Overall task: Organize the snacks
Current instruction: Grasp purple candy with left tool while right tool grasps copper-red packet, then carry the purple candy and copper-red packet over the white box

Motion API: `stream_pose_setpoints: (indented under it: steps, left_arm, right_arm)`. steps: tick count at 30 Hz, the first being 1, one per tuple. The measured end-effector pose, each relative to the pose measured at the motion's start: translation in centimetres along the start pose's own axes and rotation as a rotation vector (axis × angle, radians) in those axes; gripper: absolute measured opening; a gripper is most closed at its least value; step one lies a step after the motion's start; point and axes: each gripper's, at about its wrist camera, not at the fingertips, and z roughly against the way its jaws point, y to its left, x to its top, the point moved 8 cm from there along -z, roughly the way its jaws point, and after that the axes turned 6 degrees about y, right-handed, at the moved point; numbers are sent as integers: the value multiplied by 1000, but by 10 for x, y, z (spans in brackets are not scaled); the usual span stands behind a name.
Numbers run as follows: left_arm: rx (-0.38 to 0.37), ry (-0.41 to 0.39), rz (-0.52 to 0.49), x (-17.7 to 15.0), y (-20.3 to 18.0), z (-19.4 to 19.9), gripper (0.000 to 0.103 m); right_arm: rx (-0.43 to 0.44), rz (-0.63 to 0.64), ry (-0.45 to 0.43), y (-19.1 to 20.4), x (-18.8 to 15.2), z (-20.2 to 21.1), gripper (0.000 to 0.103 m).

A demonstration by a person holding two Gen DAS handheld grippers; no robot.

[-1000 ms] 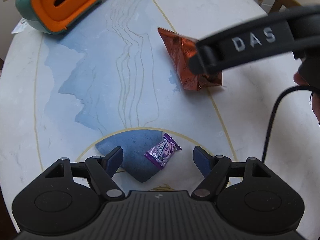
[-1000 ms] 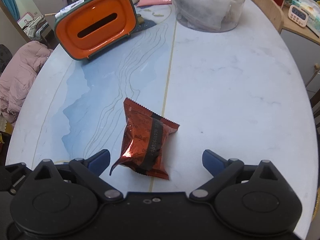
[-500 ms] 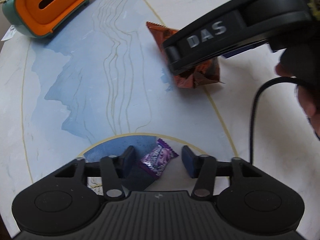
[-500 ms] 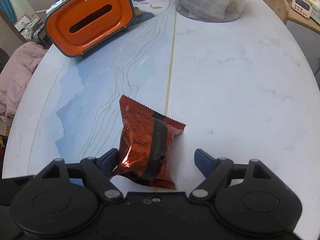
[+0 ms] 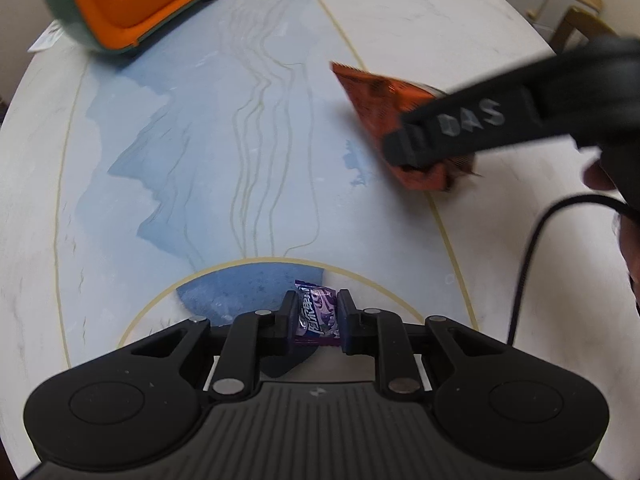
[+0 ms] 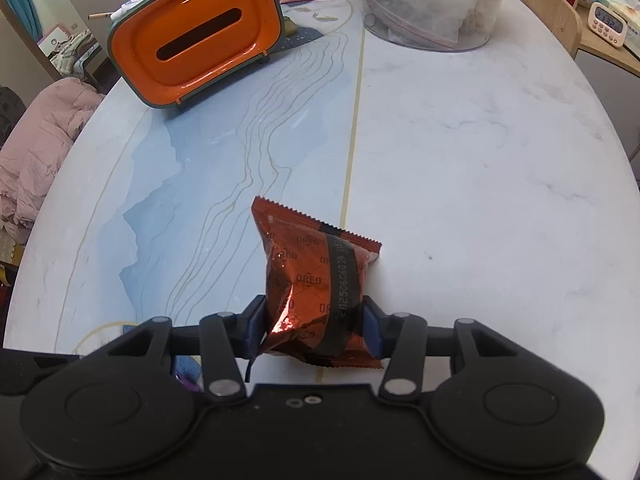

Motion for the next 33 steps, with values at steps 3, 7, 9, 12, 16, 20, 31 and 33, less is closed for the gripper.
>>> stream_pose_setpoints:
  steps: [3, 7, 9, 12, 16, 20, 31, 33]
  left_arm:
    - [-4, -9, 37, -1, 6, 8, 19]
    - [-3, -27, 70, -5, 12, 25, 19]
    - [-6, -31, 89, -8, 16, 33, 19]
    - [-2, -44, 102, -15, 18, 48, 19]
    - [-2, -61, 123, -23, 24, 69, 19]
    - [7, -97, 133, -36, 24, 99, 19]
    - [25, -192, 156, -74, 23, 179, 19]
    - [30, -214, 155, -82, 22, 194, 19]
  right_arm:
    - [1, -1, -3, -1, -5, 8, 46]
    - [9, -3, -6, -3, -14, 22, 45]
    - [9, 1, -8, -3, -20, 29, 45]
    - [8, 4, -10, -2, -29, 41, 45]
    - [14, 20, -23, 3, -43, 65, 45]
    - [18, 34, -50, 11, -55, 96, 45]
    - [43, 76, -156, 41, -85, 187, 45]
    - [47, 87, -172, 47, -90, 203, 45]
